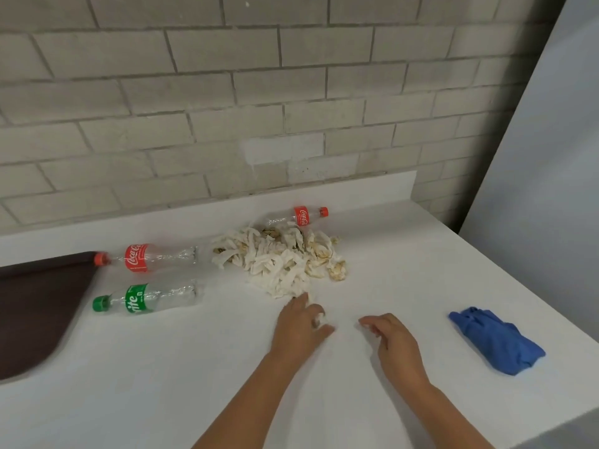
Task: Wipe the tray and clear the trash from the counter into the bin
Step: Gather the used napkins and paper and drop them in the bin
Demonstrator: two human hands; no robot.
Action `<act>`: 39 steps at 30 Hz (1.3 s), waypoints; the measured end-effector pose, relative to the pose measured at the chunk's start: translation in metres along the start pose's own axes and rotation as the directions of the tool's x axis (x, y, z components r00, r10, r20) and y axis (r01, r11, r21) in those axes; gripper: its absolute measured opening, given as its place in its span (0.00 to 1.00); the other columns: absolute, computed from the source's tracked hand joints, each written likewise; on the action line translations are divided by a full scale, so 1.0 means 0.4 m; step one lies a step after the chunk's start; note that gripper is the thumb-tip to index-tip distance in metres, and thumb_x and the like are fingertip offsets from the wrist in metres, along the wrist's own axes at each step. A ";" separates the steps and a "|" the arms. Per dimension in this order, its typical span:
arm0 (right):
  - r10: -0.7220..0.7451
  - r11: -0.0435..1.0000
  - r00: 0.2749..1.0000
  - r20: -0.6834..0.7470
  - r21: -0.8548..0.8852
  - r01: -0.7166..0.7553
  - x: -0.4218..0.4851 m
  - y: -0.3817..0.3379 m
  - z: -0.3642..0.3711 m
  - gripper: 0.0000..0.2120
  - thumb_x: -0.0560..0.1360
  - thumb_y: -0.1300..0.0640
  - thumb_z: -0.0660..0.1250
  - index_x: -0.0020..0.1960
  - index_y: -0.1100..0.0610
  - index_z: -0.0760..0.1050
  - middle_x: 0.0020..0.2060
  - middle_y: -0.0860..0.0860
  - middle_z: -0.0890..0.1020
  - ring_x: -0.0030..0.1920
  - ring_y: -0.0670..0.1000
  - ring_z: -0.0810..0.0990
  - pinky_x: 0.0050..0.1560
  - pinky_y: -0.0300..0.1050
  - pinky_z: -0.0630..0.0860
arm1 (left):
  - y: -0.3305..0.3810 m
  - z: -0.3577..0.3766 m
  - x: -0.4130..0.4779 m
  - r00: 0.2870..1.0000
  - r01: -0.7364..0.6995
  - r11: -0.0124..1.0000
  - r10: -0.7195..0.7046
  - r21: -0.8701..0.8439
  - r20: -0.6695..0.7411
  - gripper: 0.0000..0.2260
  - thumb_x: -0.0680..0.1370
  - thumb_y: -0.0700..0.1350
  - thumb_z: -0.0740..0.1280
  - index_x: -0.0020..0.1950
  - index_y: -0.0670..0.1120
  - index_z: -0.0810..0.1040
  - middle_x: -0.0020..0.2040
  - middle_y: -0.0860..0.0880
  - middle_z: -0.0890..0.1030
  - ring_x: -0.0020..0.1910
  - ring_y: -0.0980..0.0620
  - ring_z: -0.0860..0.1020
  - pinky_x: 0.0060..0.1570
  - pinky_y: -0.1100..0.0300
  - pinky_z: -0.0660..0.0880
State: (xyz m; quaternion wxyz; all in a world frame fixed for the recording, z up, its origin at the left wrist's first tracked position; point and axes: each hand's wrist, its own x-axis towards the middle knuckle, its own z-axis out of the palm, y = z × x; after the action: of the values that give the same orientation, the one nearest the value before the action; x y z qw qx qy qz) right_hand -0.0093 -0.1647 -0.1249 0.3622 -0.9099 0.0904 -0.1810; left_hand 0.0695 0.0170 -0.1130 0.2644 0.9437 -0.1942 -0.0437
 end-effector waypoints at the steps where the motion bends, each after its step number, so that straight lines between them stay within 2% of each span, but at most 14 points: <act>1: 0.073 0.994 0.997 0.014 0.083 -0.074 0.006 -0.010 -0.007 0.31 0.70 0.79 0.55 0.50 0.45 0.79 0.40 0.49 0.77 0.42 0.42 0.75 0.45 0.28 0.69 | -0.010 0.010 0.000 0.998 -0.036 0.999 0.034 -0.037 -0.059 0.13 0.77 0.50 0.66 0.58 0.46 0.77 0.65 0.46 0.73 0.65 0.47 0.70 0.62 0.59 0.66; 3: 0.161 0.962 0.987 0.023 0.221 -0.162 0.023 -0.032 -0.013 0.27 0.77 0.72 0.54 0.51 0.39 0.74 0.38 0.50 0.75 0.37 0.44 0.74 0.40 0.34 0.69 | -0.025 0.016 -0.011 0.984 -0.083 0.989 0.062 -0.124 -0.166 0.04 0.77 0.40 0.64 0.48 0.44 0.78 0.48 0.49 0.78 0.49 0.52 0.76 0.49 0.61 0.71; 5: 0.168 0.942 0.986 -0.006 0.294 -0.159 0.051 -0.065 -0.014 0.18 0.81 0.62 0.55 0.53 0.40 0.73 0.32 0.49 0.74 0.30 0.44 0.71 0.37 0.39 0.69 | -0.034 0.005 -0.027 0.976 -0.084 0.962 0.026 -0.261 -0.217 0.13 0.73 0.31 0.62 0.40 0.49 0.76 0.40 0.55 0.75 0.41 0.59 0.74 0.45 0.66 0.70; 8: 0.120 0.956 0.989 -0.087 0.280 -0.091 0.124 -0.110 -0.005 0.10 0.80 0.56 0.59 0.57 0.44 0.73 0.33 0.48 0.74 0.29 0.44 0.72 0.35 0.41 0.70 | -0.037 -0.040 -0.051 0.969 -0.040 0.923 -0.057 -0.384 -0.239 0.22 0.70 0.25 0.59 0.38 0.55 0.73 0.43 0.55 0.76 0.47 0.65 0.74 0.45 0.76 0.67; 14: 0.003 0.996 0.996 0.091 -0.087 0.005 0.313 -0.138 0.061 0.20 0.78 0.50 0.62 0.69 0.49 0.66 0.58 0.52 0.69 0.44 0.51 0.78 0.46 0.43 0.74 | -0.026 -0.195 -0.080 0.868 0.021 0.819 -0.299 -0.573 -0.396 0.19 0.69 0.24 0.58 0.36 0.47 0.76 0.42 0.49 0.79 0.46 0.63 0.75 0.44 0.77 0.67; 17: -0.106 0.952 0.972 0.207 -0.261 0.159 0.373 -0.116 0.113 0.27 0.78 0.44 0.61 0.74 0.48 0.59 0.71 0.56 0.61 0.67 0.55 0.67 0.65 0.48 0.67 | -0.028 -0.270 -0.074 0.800 0.011 0.784 -0.379 -0.621 -0.465 0.16 0.73 0.27 0.57 0.36 0.46 0.76 0.42 0.50 0.80 0.43 0.61 0.76 0.43 0.70 0.69; 19: -0.140 0.921 0.933 0.332 -0.302 0.245 0.392 -0.092 0.143 0.29 0.78 0.43 0.60 0.76 0.48 0.56 0.75 0.53 0.56 0.72 0.56 0.60 0.69 0.49 0.61 | -0.032 -0.295 -0.059 0.776 0.026 0.795 -0.398 -0.606 -0.489 0.13 0.74 0.31 0.58 0.37 0.46 0.76 0.44 0.50 0.78 0.42 0.59 0.75 0.41 0.69 0.68; 23: -0.231 0.915 0.919 0.319 -0.248 0.317 0.386 -0.035 0.185 0.13 0.77 0.60 0.64 0.61 0.56 0.76 0.60 0.53 0.77 0.58 0.58 0.74 0.60 0.49 0.71 | -0.035 -0.258 -0.015 0.807 0.140 0.875 -0.372 -0.463 -0.458 0.07 0.76 0.51 0.64 0.40 0.50 0.75 0.48 0.53 0.71 0.46 0.58 0.74 0.40 0.75 0.66; 25: -0.243 0.942 0.941 0.235 -0.172 0.287 0.381 -0.020 0.190 0.13 0.73 0.69 0.63 0.54 0.58 0.79 0.50 0.53 0.79 0.51 0.56 0.76 0.53 0.45 0.72 | -0.032 -0.204 0.007 0.835 0.191 0.928 -0.324 -0.319 -0.444 0.19 0.70 0.66 0.62 0.47 0.52 0.76 0.51 0.54 0.68 0.50 0.55 0.73 0.47 0.67 0.71; 28: -0.111 0.993 0.982 0.154 0.052 0.104 0.371 -0.035 0.154 0.12 0.75 0.68 0.58 0.50 0.54 0.75 0.41 0.48 0.78 0.43 0.49 0.76 0.41 0.35 0.68 | -0.012 -0.106 0.037 0.927 0.288 0.958 -0.278 0.006 -0.251 0.37 0.62 0.76 0.57 0.62 0.55 0.71 0.59 0.52 0.65 0.57 0.52 0.68 0.58 0.58 0.69; 30: -0.026 0.979 0.998 0.049 0.205 0.015 0.370 -0.052 0.124 0.09 0.76 0.62 0.56 0.44 0.52 0.72 0.31 0.47 0.76 0.33 0.49 0.74 0.31 0.35 0.65 | -0.011 -0.044 0.048 0.951 0.279 0.946 -0.247 0.166 -0.188 0.33 0.61 0.75 0.58 0.58 0.56 0.73 0.57 0.50 0.69 0.54 0.49 0.72 0.52 0.56 0.72; 33: 0.023 0.894 0.996 -0.088 0.449 0.019 0.387 -0.105 0.077 0.13 0.73 0.49 0.54 0.37 0.53 0.72 0.27 0.51 0.75 0.28 0.49 0.71 0.29 0.39 0.63 | -0.027 -0.002 0.058 0.955 0.179 0.976 -0.141 0.127 -0.259 0.14 0.67 0.62 0.62 0.39 0.52 0.74 0.42 0.52 0.73 0.37 0.52 0.76 0.32 0.62 0.72; 36: 0.024 0.873 0.993 -0.114 0.486 0.034 0.438 -0.169 0.035 0.19 0.76 0.44 0.63 0.33 0.56 0.69 0.23 0.45 0.70 0.25 0.44 0.66 0.27 0.35 0.61 | -0.054 -0.009 0.067 0.951 0.168 0.986 -0.163 -0.003 -0.263 0.08 0.69 0.51 0.61 0.39 0.47 0.74 0.42 0.52 0.73 0.38 0.51 0.76 0.34 0.63 0.70; 39: 0.016 0.918 0.991 -0.131 0.394 0.038 0.480 -0.202 0.022 0.15 0.73 0.44 0.68 0.39 0.54 0.71 0.28 0.46 0.75 0.28 0.45 0.72 0.31 0.39 0.68 | -0.060 -0.043 0.059 0.944 0.163 0.972 -0.203 -0.169 -0.260 0.04 0.69 0.44 0.63 0.40 0.51 0.70 0.40 0.59 0.69 0.37 0.57 0.72 0.36 0.64 0.66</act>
State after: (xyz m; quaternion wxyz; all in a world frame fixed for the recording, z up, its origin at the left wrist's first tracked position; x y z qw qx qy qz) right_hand 0.1730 -0.1577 -0.0240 0.5307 -0.8045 0.0706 -0.2572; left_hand 0.1025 0.0348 -0.1101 0.3516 0.9327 -0.0631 0.0496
